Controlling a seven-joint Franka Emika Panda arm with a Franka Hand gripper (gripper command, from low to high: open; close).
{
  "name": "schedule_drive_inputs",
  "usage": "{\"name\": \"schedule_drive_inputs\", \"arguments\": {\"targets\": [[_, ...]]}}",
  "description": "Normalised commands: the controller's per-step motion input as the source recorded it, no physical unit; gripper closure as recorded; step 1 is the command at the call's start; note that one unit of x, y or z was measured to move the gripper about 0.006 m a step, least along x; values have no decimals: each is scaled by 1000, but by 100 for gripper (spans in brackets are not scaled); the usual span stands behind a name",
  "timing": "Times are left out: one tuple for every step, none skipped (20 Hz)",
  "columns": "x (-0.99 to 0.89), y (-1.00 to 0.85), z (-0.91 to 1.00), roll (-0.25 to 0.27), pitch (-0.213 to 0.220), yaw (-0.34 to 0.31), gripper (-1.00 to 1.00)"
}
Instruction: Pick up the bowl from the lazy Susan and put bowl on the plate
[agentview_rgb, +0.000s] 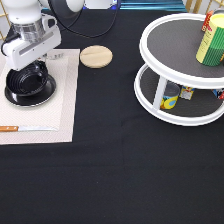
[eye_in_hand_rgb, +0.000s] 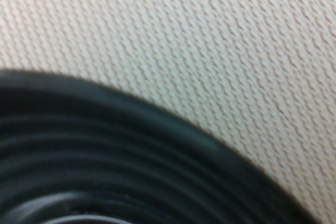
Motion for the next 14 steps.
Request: {"name": "schedule_drive_inputs", "arguments": {"targets": [[597,206,-97,-105,147,0,100],[491,260,-23,-96,133,9,-100],[429,194,-34,-93,114,11,-100],[246,174,0,-101,88,4,-100],[54,83,0,-105,69,0,-100],[0,40,20,-109,60,0,-100],[0,26,220,-108,49,0,-100],[0,9,423,-95,45,0,-100],[0,0,637,-60,7,0,-100],[-49,0,677,-42,0,0,-100],[-71,0,809,-26,0,0,-100],[0,0,971,-13,0,0,-100],[0,0,1000,-14,0,0,-100],[0,20,1000,-19,0,0,-100]]}}
